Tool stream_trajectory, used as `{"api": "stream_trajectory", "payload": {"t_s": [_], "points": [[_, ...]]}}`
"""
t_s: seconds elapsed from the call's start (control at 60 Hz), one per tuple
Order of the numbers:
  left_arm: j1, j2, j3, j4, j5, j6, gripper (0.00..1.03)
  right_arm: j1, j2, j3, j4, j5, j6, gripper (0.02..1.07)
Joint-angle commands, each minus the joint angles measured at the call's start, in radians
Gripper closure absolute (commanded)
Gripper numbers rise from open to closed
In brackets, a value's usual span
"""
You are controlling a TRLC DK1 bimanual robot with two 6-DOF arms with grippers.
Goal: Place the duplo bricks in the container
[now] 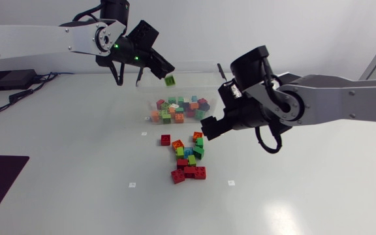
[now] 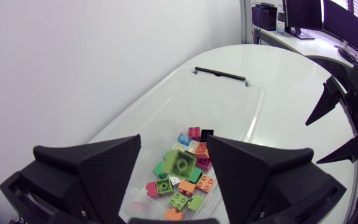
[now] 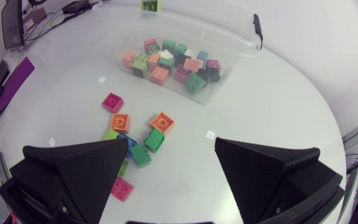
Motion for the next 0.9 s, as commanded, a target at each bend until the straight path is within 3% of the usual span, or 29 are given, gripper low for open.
{"api": "stream_trajectory", "payload": {"t_s": [0.0,0.267,0.45,0.633,0.883], "points": [[0.004,0.002,0.008,0.005,-0.003,-0.016,0.05,0.011,0.066,0.016,0.006,0.001,-0.007,0.07],[0.022,-0.194,-0.208,0.072,-0.001,0.036,0.05,0.025,0.244,0.179,-0.060,0.004,0.085,0.07],[0.038,-0.369,-0.407,0.120,-0.001,0.122,0.05,0.067,0.376,0.321,-0.158,0.063,0.149,0.07],[0.067,-0.524,-0.592,0.107,0.049,0.241,0.05,0.081,0.505,0.444,-0.257,0.098,0.215,0.10],[0.105,-0.584,-0.716,0.069,0.101,0.347,0.05,0.077,0.591,0.548,-0.323,0.129,0.272,0.16]]}}
